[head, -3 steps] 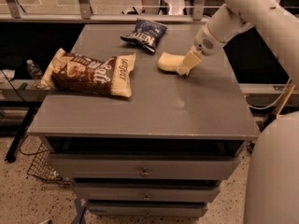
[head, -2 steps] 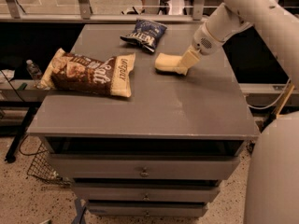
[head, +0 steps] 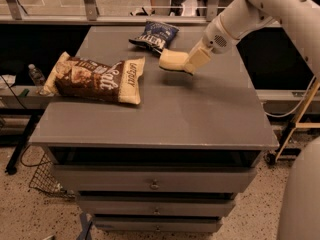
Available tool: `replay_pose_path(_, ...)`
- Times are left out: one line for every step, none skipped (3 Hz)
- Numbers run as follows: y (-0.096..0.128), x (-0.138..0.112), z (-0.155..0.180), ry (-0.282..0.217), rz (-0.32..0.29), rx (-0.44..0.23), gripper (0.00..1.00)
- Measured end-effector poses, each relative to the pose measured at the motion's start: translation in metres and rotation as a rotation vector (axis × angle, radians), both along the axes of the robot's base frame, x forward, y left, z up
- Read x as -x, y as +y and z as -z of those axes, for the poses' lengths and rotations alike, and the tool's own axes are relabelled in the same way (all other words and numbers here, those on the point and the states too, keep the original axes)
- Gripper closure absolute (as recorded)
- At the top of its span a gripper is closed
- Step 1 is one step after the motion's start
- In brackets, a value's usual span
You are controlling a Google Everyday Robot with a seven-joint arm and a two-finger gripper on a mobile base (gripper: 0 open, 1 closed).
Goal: Pick sponge
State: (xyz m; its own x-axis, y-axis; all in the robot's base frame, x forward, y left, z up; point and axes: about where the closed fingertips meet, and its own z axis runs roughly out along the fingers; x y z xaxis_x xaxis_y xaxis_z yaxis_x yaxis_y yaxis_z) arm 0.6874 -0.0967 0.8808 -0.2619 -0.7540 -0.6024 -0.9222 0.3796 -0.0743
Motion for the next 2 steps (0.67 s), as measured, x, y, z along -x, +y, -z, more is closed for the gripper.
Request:
replay_pose_path(0.011,0.013,-0.026,-0.065,-0.065,-0.022,1.00)
replay_pose_path(0.016,0.024,-0.047,-0.122,-0.108,-0.039,1.00)
